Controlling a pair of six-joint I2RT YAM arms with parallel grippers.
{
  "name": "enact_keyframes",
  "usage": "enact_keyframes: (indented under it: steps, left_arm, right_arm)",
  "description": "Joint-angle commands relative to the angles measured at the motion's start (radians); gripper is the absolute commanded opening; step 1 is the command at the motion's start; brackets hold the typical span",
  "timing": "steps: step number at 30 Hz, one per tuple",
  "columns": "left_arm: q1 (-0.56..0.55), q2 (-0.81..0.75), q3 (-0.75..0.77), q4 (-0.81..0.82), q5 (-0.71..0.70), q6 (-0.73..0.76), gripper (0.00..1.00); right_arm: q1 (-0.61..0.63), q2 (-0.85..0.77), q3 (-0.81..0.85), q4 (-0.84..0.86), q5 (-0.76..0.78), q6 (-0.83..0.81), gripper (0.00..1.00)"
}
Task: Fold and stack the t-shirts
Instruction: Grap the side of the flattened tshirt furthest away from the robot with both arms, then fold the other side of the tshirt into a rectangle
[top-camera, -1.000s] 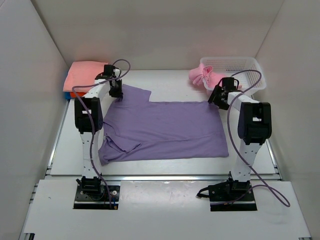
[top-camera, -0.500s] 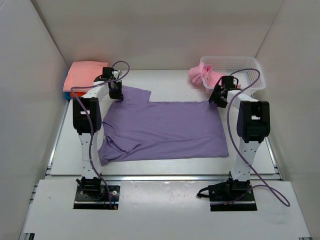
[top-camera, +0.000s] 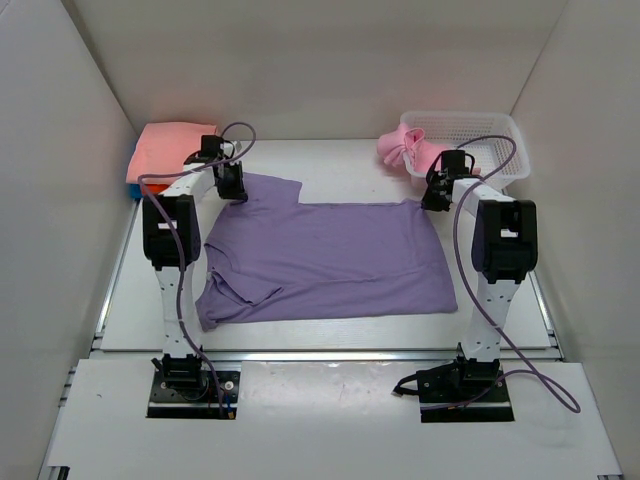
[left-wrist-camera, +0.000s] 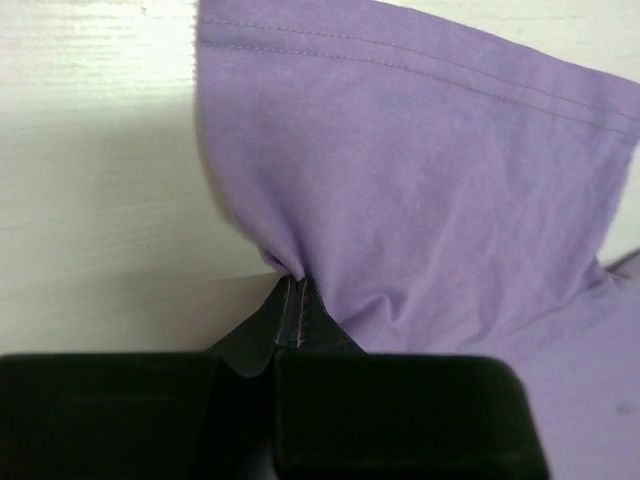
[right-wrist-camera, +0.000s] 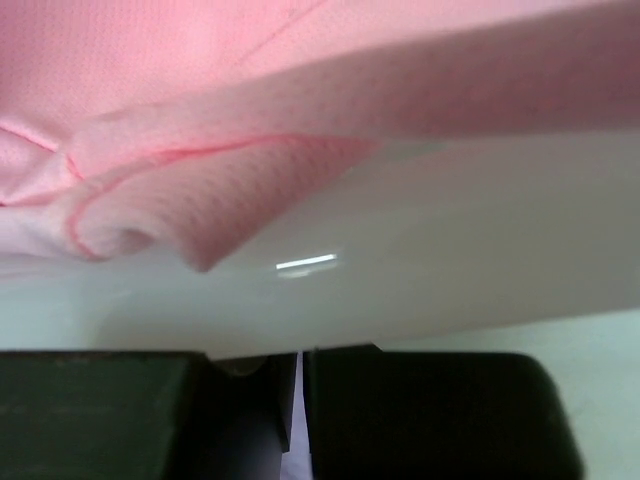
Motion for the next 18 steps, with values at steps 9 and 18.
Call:
enact_keyframes:
  steps: [9,18]
  left_arm:
    - [0.033,-0.395,-0.249,0.086,0.133,-0.041,0.0]
    - [0.035,-0.722,-0.657,0.142,0.117,-0.043,0.0]
  right_arm:
    - [0.015,-0.293,-0.177,0.104,0.052,-0.071,0.0]
    - [-0.051,-0.47,-0.412,0.149,-0.023,-0.12,0.0]
